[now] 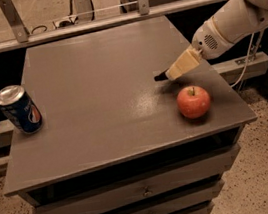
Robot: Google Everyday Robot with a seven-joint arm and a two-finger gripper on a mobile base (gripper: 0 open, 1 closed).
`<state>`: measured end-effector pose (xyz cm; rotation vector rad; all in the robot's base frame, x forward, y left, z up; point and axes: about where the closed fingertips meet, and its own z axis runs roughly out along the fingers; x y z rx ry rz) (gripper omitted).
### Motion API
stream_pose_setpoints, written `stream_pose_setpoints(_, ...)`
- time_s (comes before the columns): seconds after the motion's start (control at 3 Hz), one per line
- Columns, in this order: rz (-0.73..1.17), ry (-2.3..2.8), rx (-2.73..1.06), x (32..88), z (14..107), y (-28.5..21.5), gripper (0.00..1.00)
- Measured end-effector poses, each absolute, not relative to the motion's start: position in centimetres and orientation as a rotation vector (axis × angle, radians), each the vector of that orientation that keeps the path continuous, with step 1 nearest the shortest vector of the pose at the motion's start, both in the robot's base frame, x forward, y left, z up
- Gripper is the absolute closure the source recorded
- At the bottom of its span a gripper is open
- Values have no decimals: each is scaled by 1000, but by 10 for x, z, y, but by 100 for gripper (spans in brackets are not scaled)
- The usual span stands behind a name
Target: Move rxbar chocolate near apple
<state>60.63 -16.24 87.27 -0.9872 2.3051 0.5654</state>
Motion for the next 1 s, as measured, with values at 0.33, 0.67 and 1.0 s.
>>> stream_pose_setpoints(0.33,567,2316,-991,603,872,-164,0)
stream_pose_setpoints(0.67,563,2318,-993,602,873,-165,0)
stream_pose_setpoints(1.0,572,2273,-992,610,873,-161,0)
